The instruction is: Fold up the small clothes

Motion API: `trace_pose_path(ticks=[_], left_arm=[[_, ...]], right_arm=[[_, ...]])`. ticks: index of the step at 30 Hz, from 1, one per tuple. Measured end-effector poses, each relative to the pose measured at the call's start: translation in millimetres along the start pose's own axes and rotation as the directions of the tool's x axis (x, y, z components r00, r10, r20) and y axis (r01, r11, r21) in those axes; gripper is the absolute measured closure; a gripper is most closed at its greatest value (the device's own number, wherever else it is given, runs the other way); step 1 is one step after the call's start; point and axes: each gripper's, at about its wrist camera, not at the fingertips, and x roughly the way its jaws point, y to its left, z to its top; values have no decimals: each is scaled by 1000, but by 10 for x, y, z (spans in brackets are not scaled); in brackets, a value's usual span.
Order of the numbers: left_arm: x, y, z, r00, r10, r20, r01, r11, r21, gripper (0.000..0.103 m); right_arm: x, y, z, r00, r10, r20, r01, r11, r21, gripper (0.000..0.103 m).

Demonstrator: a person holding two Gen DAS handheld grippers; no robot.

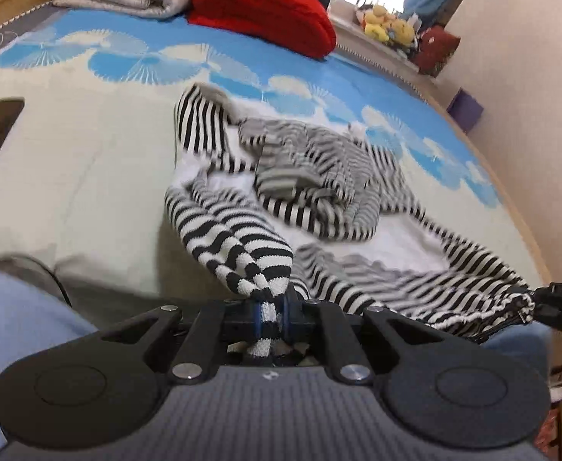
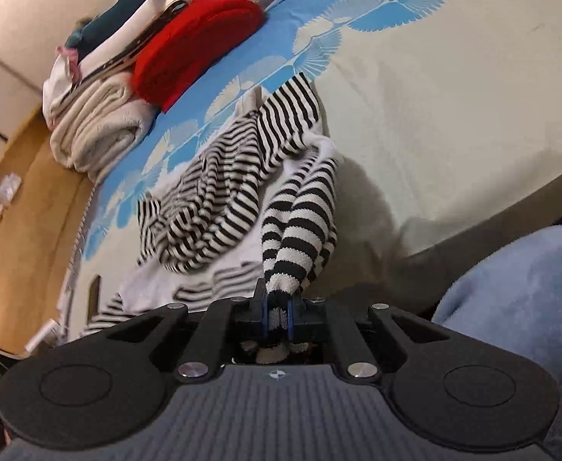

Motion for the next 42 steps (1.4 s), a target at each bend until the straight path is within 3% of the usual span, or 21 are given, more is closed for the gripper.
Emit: trace_pose_path(ticks=[4,8,10,11,12,13,15,16,17,20,23,26,29,33,34,35,36,37,40,42], left_arm=[[237,-60,808,999,17,48,-20,998,61,93],[1072,64,1989,997,61,45,-62,998,20,92],[1629,200,2554,997,77,30,-76,997,-27,83],[1873,302,2760,996,88,14,-87,994,-68,76],[2097,384,2960,990,140,5,-139,984,-111,57],[2224,458,3099,974,226,30,-217,960,-176,32],[2308,544,3224,940,316,129,-282,932,-226,6],[2301,594,3230,930,332,156,-290,926,-242,0],[2295,657,3199,928,336,161,-291,923,-253,0],[2313,817,2949,948,291,132,-258,941,-219,0],[2325,939,2567,949,294,113,-266,939,-217,0],[2375,1001,2256,959,254,128,-223,950,-217,0],[2540,875,2256,963,241,118,-228,967,-116,1],[2842,633,2289,961,240,133,-247,968,38,1],[2931,593,2282,971,219,99,-226,972,66,7],[2999,549,2258,977,198,79,-205,974,97,20],[3052,485,2240,980,188,65,-195,970,142,66],[3087,448,2235,985,169,41,-173,969,174,90],[2901,481,2285,986,154,66,-160,982,102,94],[2648,615,2331,988,112,108,-116,993,29,94]], right_arm=[[182,283,550,998,33,45,-34,999,18,95],[896,672,1536,993,-5,118,4,1000,6,94],[1432,780,2036,989,-74,132,71,997,27,86],[1719,800,2262,982,-121,142,114,992,59,74],[1977,806,2437,972,-171,159,158,983,90,63],[2168,795,2543,965,-202,165,185,977,109,42],[2457,746,2649,971,-176,162,157,980,118,36],[2517,707,2622,975,-156,161,136,983,127,36],[2524,659,2570,978,-128,165,106,985,136,34],[2439,483,2353,978,-36,204,27,998,49,34],[2407,408,2222,951,-116,286,140,988,-64,33],[2508,436,2266,945,-171,279,223,961,-165,33],[2630,607,2280,933,-163,322,276,897,-346,28],[3004,812,2240,924,-178,338,348,758,-552,23],[3117,840,2221,922,-192,336,366,717,-594,25],[3240,862,2194,916,-217,337,391,671,-630,52],[3337,878,2174,913,-234,335,404,635,-659,75],[3410,893,2183,923,-238,302,383,618,-686,93],[3291,1035,2242,940,-172,296,335,636,-695,94],[3038,1142,2369,954,-71,291,258,687,-679,94]])
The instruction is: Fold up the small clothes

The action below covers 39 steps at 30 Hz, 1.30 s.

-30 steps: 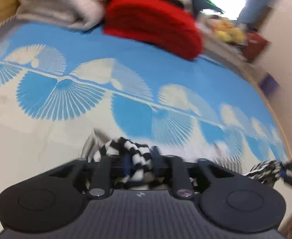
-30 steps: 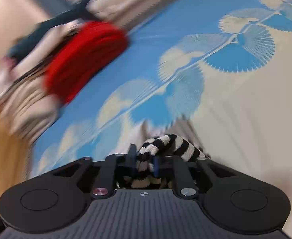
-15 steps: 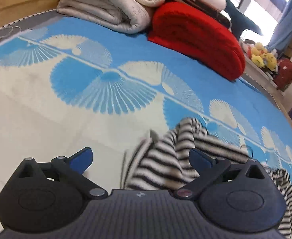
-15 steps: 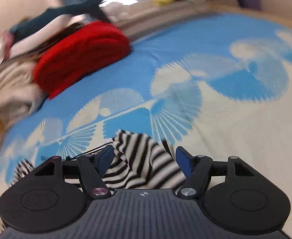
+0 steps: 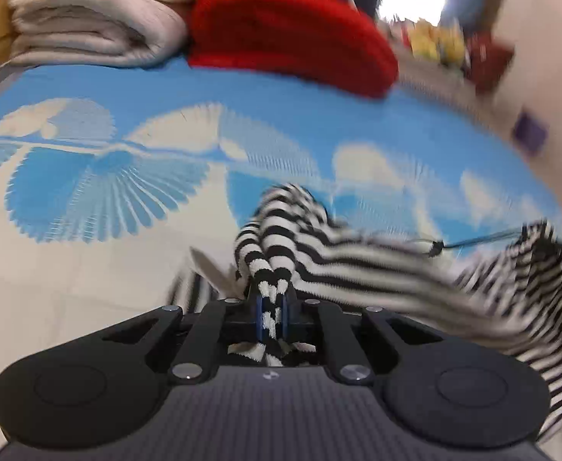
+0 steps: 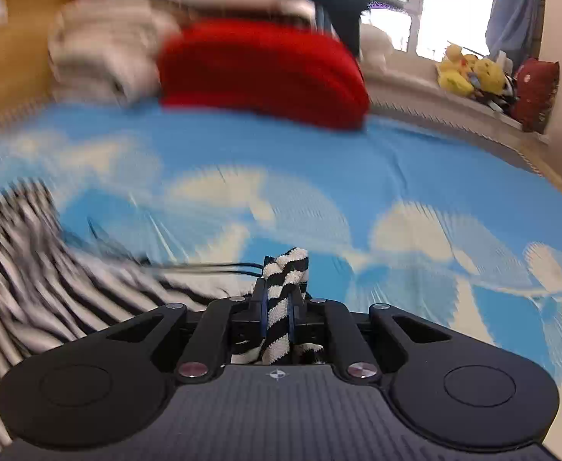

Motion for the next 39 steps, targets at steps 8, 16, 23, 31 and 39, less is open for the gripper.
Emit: trace_pose_path(ticks=[8,16,23,31,39], left_arm=[[412,337,-34,992,16,-129,-28,995,-92,90],[127,259,5,993,102,60,-99,993,-61,22],[-185,616,92,986,140,87,-119,971,-209,22],[-843,478,-484,1000,24,-11,-24,999,-38,18],[-788,253,-1017,985,32,-169,-16,995,94,18]], right_arm=[[540,-531,-133,987,-52,-152,104,928,357,90],[409,-502,-147,996,-90,-13,87,899,429,44],[-378,-505,5,991,-123,49,87,882,463,37],[-1335,-160,-827,998,-46,-50,66,823,564,30],[-1483,-233,-1273,984,-104,-144,163,850,502,30]])
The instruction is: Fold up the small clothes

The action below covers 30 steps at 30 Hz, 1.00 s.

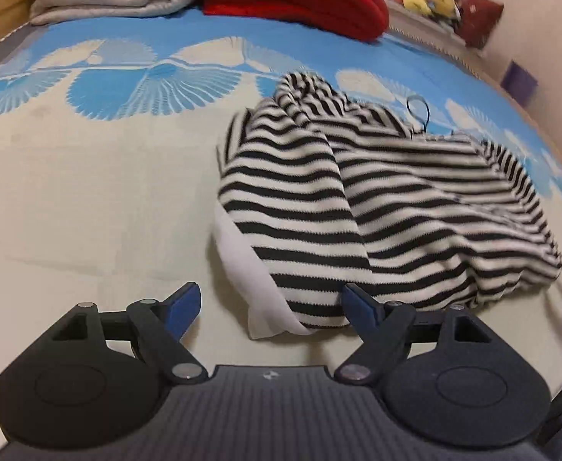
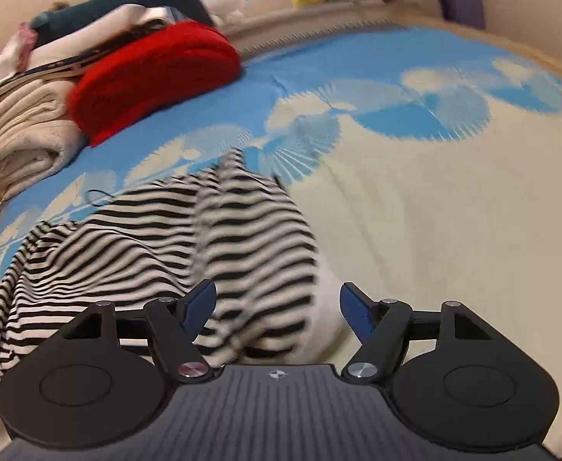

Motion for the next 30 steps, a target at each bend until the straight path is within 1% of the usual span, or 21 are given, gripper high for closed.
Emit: trace_pose_path(ticks=[2,4,5,6,8,9,10,11,12,13,15,16,17,18,20,22,24,25,26,28,30], left_arm=[[52,-19,14,1000,6,-12,-6,1000,-2,18],[84,0,50,1000,-8,-5,8,999,-36,18],[98,4,63,1000,-21,-1,21,998,-51,19],[113,-10,77,1000,-24,1,24,998,-57,22],[131,-75,102,999,-40,8,40,998,-40,54],[160,-114,120,999,-49,7,49,999,-15,79],[163,-174,115,999,-45,14,44,999,16,86],[156,-229,105,999,-24,22,23,999,44,88],[135,-269,91,1000,-3,30,1,998,65,90],[101,-276,77,999,13,42,-16,997,70,91],[-38,-219,34,995,36,92,-41,997,59,91],[-97,-163,11,993,42,111,-48,998,52,92],[-120,-91,-7,992,53,112,-58,997,41,92],[-106,4,-25,995,51,90,-54,998,22,92],[-70,127,-64,998,35,58,-36,999,10,92],[-69,131,-87,997,52,63,-55,997,46,92],[-78,129,-86,994,78,74,-83,995,60,92],[-74,161,-81,995,67,69,-71,996,48,92],[-68,190,-74,996,57,67,-60,997,39,92],[-41,223,-84,997,52,58,-55,997,47,91],[-28,230,-88,998,45,52,-48,997,54,90]], right_arm=[[51,-132,-21,997,32,-63,-27,997,69,30],[80,-197,-33,994,67,-85,-56,991,119,30],[87,-210,-33,994,67,-88,-56,991,125,30],[111,-221,-31,995,52,-88,-41,991,124,30],[191,-219,-29,995,15,-103,-3,993,114,31],[258,-212,-22,993,9,-121,5,993,117,36],[352,-207,-8,990,17,-142,1,992,124,68],[425,-175,-11,984,55,-171,-34,992,124,89],[443,-129,-1,982,62,-177,-43,993,107,90],[405,-52,9,988,43,-150,-34,998,58,92],[253,16,70,996,53,-68,-53,999,-1,93],[189,-4,104,998,49,-31,-49,999,-4,93],[172,-62,144,1000,22,-6,-22,1000,5,93],[195,-137,177,1000,6,-10,-6,999,35,93],[240,-224,200,999,23,-33,-21,997,68,93],[185,-129,175,1000,26,-14,-26,999,23,93],[49,8,157,997,72,43,-70,997,-34,94],[56,36,167,997,62,44,-60,997,-51,94],[116,10,159,999,34,15,-34,999,-33,94],[301,-104,158,997,-1,-79,4,999,37,94],[373,-102,128,993,-25,-111,28,999,20,94]])
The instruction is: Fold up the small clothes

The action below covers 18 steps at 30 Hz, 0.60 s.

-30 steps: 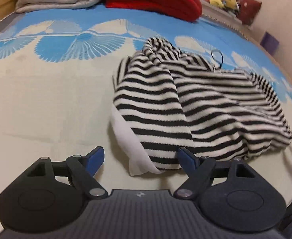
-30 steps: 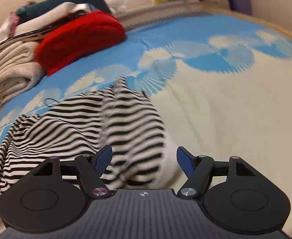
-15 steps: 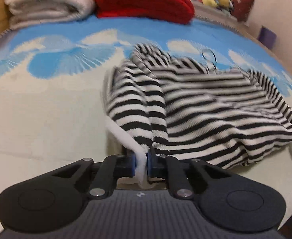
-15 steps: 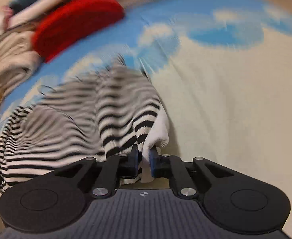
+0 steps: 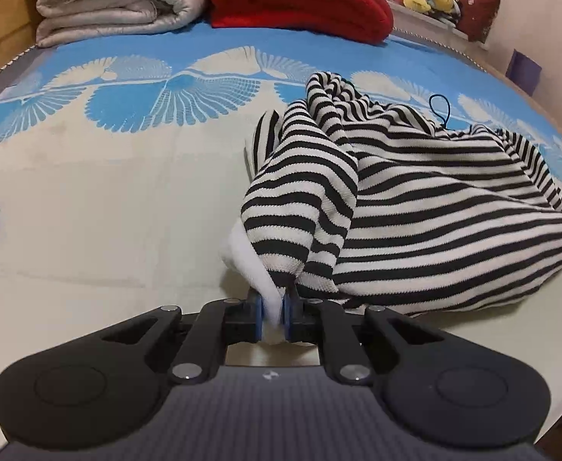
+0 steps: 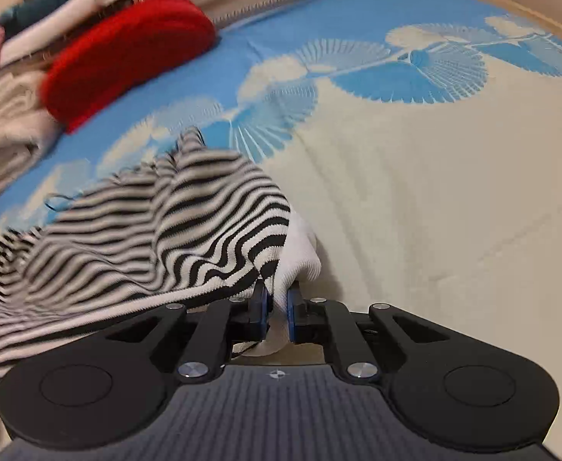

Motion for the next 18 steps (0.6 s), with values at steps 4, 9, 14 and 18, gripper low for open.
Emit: trace_pose_path(ticks=[4,9,14,18], left_arm=[[-129,106,23,998,-5,61,8,999,-38,87],[-114,235,-22,996,75,43,-72,995,-73,103],[-170,660,-50,973,224,44,-211,956,-203,103],[-274,695,10,972,211,105,-181,953,-243,72]], right_arm=[[56,15,-49,999,-36,-16,36,999,0,94],[-16,145,-88,998,-48,41,52,994,-97,94],[-49,63,-57,997,-61,41,64,996,-63,93],[38,195,-120,995,-97,-8,95,985,-143,76]])
